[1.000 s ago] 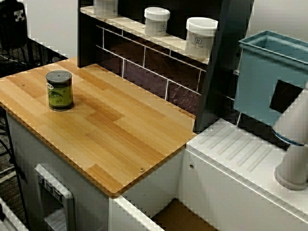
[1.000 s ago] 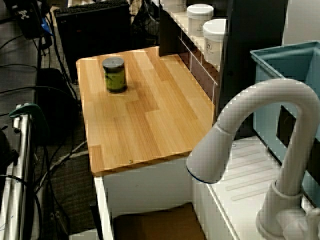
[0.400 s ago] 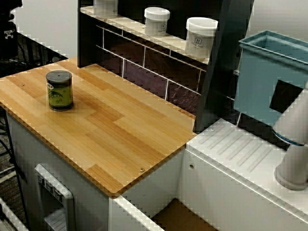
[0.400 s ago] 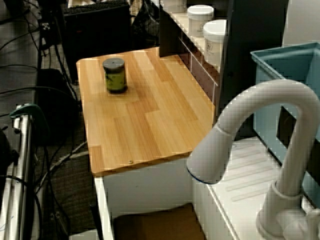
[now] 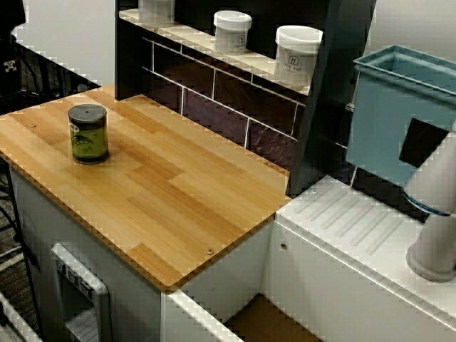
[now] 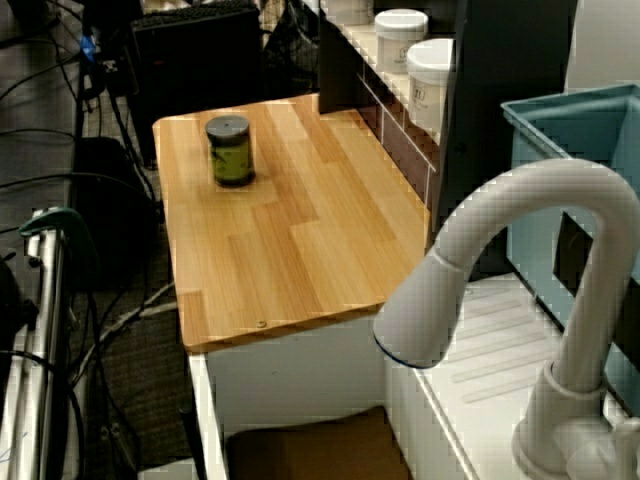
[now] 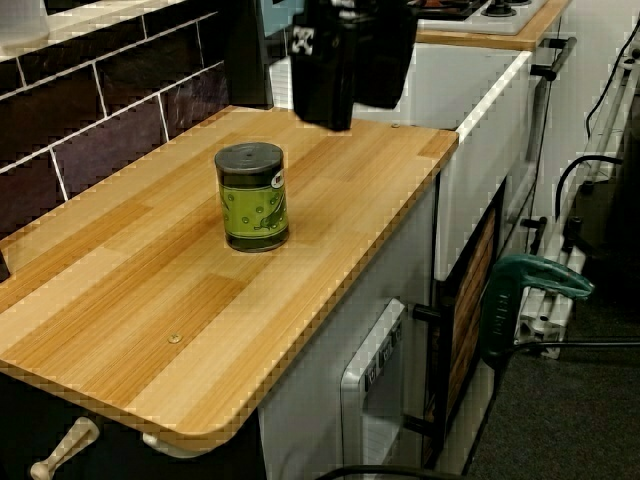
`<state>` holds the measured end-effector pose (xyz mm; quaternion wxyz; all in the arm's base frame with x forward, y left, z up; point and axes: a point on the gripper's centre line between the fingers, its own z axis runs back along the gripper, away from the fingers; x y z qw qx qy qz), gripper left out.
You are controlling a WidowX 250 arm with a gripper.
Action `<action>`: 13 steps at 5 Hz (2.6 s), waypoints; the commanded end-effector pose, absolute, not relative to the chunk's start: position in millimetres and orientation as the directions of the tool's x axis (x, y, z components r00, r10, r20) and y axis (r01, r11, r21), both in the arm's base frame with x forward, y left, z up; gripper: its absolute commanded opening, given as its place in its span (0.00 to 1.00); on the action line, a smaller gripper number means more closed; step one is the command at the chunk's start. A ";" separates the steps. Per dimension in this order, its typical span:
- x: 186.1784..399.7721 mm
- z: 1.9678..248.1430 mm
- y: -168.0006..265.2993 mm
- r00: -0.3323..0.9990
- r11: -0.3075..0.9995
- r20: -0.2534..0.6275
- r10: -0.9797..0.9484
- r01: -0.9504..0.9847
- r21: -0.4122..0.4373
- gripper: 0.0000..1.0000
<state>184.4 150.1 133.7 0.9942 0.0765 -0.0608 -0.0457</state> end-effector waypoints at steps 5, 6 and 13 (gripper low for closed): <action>216.7 90.8 155.0 0.984 0.972 0.122 -0.129 0.101 0.211 1.00; 223.8 69.2 145.2 0.983 0.972 0.142 -0.120 0.086 0.220 1.00; 302.3 78.3 124.7 0.984 0.995 0.173 -0.037 0.020 0.097 1.00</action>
